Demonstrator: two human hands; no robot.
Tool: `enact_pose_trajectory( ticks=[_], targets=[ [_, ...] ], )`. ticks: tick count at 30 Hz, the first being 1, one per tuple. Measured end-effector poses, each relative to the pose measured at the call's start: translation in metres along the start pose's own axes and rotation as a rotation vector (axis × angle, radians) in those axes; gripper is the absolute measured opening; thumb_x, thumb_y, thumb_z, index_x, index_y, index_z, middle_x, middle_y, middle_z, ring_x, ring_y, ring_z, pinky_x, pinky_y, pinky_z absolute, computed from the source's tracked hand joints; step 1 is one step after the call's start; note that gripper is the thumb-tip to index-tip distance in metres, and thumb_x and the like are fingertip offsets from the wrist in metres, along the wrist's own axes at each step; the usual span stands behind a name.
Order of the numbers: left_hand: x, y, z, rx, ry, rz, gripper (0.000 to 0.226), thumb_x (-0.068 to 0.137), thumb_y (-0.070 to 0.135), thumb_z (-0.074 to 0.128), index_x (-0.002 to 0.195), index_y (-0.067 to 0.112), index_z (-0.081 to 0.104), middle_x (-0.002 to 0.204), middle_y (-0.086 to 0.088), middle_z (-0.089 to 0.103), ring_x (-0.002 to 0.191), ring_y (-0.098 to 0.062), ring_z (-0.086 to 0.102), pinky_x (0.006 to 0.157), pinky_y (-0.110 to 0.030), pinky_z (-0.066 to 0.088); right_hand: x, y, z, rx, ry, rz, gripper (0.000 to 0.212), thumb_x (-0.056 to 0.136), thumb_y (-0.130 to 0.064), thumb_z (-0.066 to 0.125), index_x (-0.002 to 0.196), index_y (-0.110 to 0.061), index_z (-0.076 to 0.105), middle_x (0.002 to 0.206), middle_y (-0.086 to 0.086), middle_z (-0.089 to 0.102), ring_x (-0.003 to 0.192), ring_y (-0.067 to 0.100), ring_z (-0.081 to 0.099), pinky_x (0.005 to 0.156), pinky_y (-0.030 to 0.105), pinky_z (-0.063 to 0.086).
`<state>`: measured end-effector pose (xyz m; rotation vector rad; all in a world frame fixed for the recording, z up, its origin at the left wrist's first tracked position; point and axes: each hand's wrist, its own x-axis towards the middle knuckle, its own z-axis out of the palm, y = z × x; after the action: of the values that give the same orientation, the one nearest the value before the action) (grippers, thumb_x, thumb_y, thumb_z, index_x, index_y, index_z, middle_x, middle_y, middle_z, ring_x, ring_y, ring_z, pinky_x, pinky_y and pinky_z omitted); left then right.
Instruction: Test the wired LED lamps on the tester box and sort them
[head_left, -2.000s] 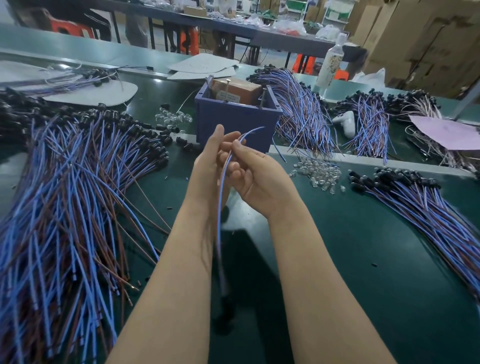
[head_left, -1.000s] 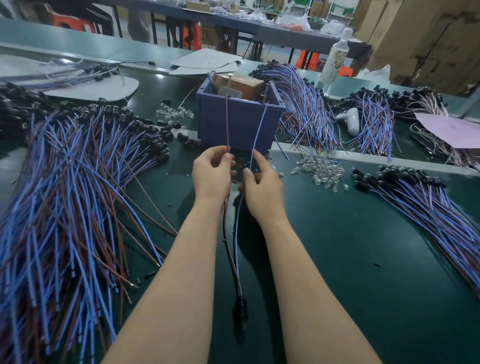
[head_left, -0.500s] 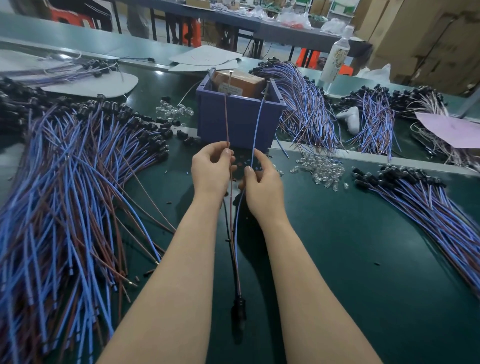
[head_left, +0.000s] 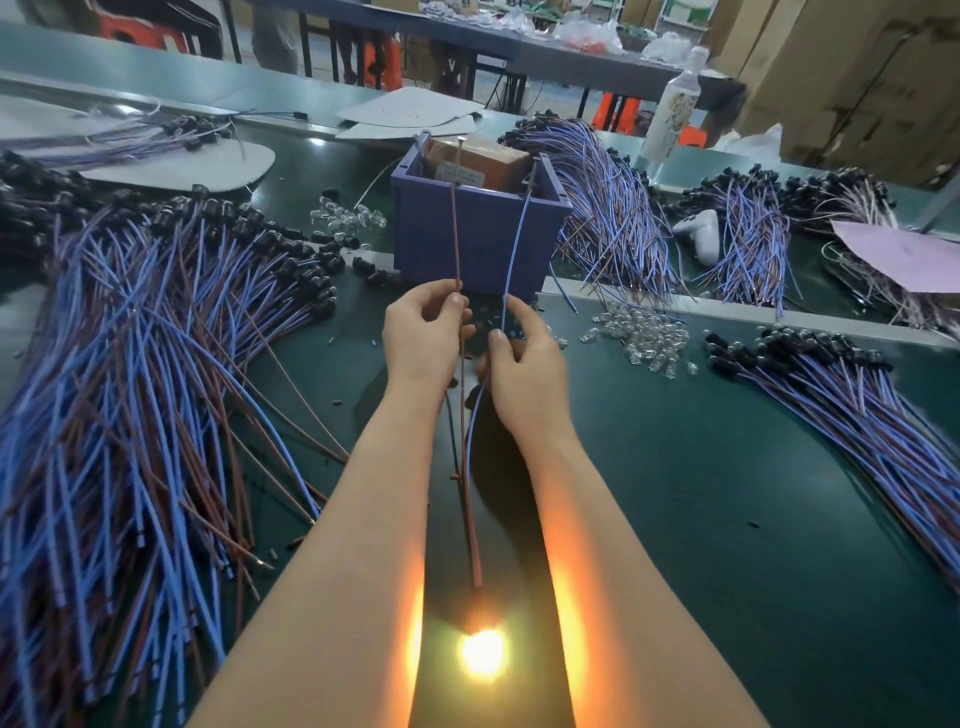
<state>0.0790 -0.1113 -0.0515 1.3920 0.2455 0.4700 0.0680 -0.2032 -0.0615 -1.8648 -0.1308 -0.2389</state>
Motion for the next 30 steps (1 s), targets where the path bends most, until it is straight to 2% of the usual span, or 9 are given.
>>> enact_pose_trajectory(
  ticks=[4,8,11,14,17,21,24,27,30],
  targets=[
    [0.0019,-0.0001,-0.0005,0.01,0.001,0.0,0.02,0.094,0.002,0.05,0.11,0.002,0.063,0.087,-0.003,0.063,0.076,-0.006,0.061,0.065,-0.015,0.054,0.0025,0.001,-0.0002,0.004,0.011,0.011,0.039,0.096,-0.01,0.046,0.135,-0.019,0.047,0.098,0.008,0.066,0.067,0.008,0.059,0.062,0.012,0.047],
    [0.0022,-0.0011,-0.0002,0.004,0.0,-0.003,0.02,0.094,0.001,0.05,0.11,0.001,0.063,0.083,-0.001,0.062,0.074,-0.006,0.06,0.064,-0.014,0.054,0.0035,0.0013,0.0003,0.017,0.009,0.027,0.039,0.096,-0.009,0.046,0.134,-0.018,0.047,0.093,0.009,0.066,0.062,0.006,0.057,0.06,0.011,0.045],
    [0.002,-0.002,-0.0004,0.006,-0.004,-0.002,0.019,0.094,0.002,0.05,0.109,0.002,0.063,0.084,-0.001,0.062,0.076,-0.006,0.061,0.066,-0.015,0.054,0.0032,0.0009,0.0007,0.008,0.011,0.023,0.036,0.095,-0.009,0.047,0.13,-0.016,0.05,0.085,0.007,0.065,0.063,0.01,0.057,0.063,0.016,0.047],
    [0.0015,-0.0017,-0.0006,-0.001,-0.008,-0.009,0.019,0.095,0.002,0.051,0.11,0.002,0.063,0.083,0.0,0.063,0.076,-0.006,0.061,0.068,-0.017,0.055,0.0031,-0.0006,0.0019,0.027,0.017,0.036,0.029,0.095,-0.009,0.048,0.123,-0.012,0.055,0.088,0.009,0.066,0.067,0.015,0.059,0.071,0.029,0.051],
    [0.0018,-0.0014,-0.0005,-0.009,-0.006,-0.006,0.019,0.095,0.001,0.05,0.109,0.001,0.063,0.082,0.0,0.062,0.075,-0.006,0.06,0.067,-0.016,0.055,0.0029,-0.0017,0.0021,0.021,0.018,0.043,0.03,0.094,-0.009,0.048,0.123,-0.013,0.055,0.09,0.009,0.067,0.071,0.018,0.062,0.073,0.031,0.052],
    [0.0028,-0.0018,-0.0006,0.001,0.004,-0.005,0.019,0.094,0.001,0.05,0.109,0.0,0.063,0.082,0.0,0.062,0.076,-0.007,0.061,0.067,-0.016,0.055,0.0022,-0.0027,0.0016,0.01,0.019,0.035,0.03,0.095,-0.009,0.048,0.124,-0.014,0.055,0.08,0.002,0.065,0.071,0.017,0.061,0.076,0.035,0.053],
    [0.003,-0.0028,-0.0011,0.008,0.005,-0.005,0.02,0.094,0.003,0.051,0.11,0.002,0.063,0.084,0.0,0.063,0.078,-0.008,0.062,0.069,-0.018,0.055,0.0017,-0.0028,0.0022,0.019,0.019,0.037,0.03,0.095,-0.009,0.048,0.124,-0.012,0.054,0.083,0.005,0.066,0.071,0.019,0.061,0.078,0.039,0.054],
    [0.0033,-0.0037,-0.0011,0.003,0.006,-0.005,0.019,0.094,0.003,0.051,0.109,0.003,0.063,0.083,0.001,0.063,0.077,-0.007,0.062,0.068,-0.017,0.054,0.0014,-0.0017,0.0018,0.016,0.023,0.03,0.03,0.095,-0.008,0.048,0.124,-0.011,0.055,0.082,0.005,0.066,0.069,0.017,0.061,0.075,0.035,0.053],
    [0.0029,-0.0035,-0.0006,0.003,0.007,-0.002,0.018,0.094,0.002,0.051,0.108,0.003,0.063,0.083,0.001,0.063,0.076,-0.006,0.061,0.067,-0.016,0.054,0.0015,-0.0011,0.0008,0.017,0.029,0.03,0.029,0.095,-0.009,0.047,0.122,-0.011,0.055,0.08,0.002,0.065,0.062,0.008,0.058,0.066,0.021,0.05]
  ],
)
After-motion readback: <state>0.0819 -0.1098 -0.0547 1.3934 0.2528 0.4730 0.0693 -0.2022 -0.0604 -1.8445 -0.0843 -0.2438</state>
